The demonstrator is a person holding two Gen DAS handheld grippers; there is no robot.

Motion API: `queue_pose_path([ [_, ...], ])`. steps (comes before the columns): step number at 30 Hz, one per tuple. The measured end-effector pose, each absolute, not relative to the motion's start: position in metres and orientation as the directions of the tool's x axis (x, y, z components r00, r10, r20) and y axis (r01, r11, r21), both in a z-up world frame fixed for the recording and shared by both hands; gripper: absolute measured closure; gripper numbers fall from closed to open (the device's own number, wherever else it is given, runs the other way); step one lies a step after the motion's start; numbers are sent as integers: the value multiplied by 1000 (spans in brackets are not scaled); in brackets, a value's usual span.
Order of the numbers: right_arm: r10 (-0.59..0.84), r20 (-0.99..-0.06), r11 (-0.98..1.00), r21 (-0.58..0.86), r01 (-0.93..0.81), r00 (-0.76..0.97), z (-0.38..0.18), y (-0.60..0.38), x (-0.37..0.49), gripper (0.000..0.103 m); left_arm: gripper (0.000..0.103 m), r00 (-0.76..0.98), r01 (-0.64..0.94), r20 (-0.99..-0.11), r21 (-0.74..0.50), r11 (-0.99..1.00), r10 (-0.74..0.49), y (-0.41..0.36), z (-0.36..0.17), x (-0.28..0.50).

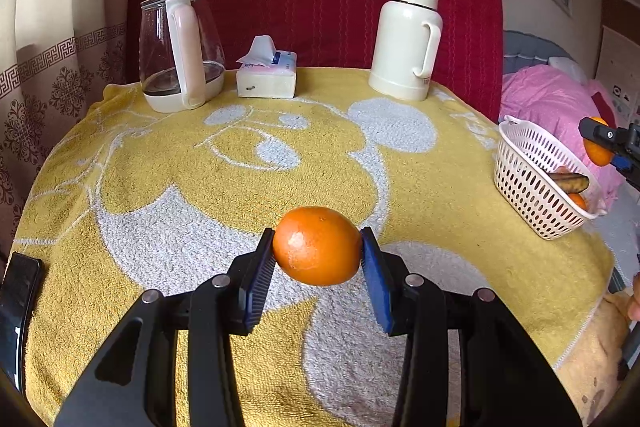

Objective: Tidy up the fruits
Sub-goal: 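Lower the orange into the basket and open the right tool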

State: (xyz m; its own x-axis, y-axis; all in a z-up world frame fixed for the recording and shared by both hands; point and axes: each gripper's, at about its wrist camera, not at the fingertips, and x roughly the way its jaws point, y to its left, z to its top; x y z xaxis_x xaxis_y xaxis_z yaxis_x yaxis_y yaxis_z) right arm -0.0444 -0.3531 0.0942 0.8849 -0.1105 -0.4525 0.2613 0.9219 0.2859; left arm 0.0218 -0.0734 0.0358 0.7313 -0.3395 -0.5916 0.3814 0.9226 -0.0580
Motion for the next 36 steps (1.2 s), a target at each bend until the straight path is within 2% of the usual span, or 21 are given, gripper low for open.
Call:
queue_pose_path([
  [8, -144, -477, 901, 299, 314, 867, 86, -374, -45, 62, 60, 722, 389, -600, -59, 919, -344, -75, 32, 22],
  [21, -124, -524, 912, 274, 305, 842, 68, -366, -23, 61, 60, 715, 389, -610, -59, 919, -341, -75, 29, 24],
  [24, -119, -519, 908, 288, 304, 846, 67, -369, -24, 46, 60, 713, 389, -613, -59, 919, -341, -75, 28, 24],
  [36, -176, -470, 910, 258, 325, 865, 81, -376, -43, 46, 60, 706, 401, -616, -61, 914, -350, -76, 26, 25],
])
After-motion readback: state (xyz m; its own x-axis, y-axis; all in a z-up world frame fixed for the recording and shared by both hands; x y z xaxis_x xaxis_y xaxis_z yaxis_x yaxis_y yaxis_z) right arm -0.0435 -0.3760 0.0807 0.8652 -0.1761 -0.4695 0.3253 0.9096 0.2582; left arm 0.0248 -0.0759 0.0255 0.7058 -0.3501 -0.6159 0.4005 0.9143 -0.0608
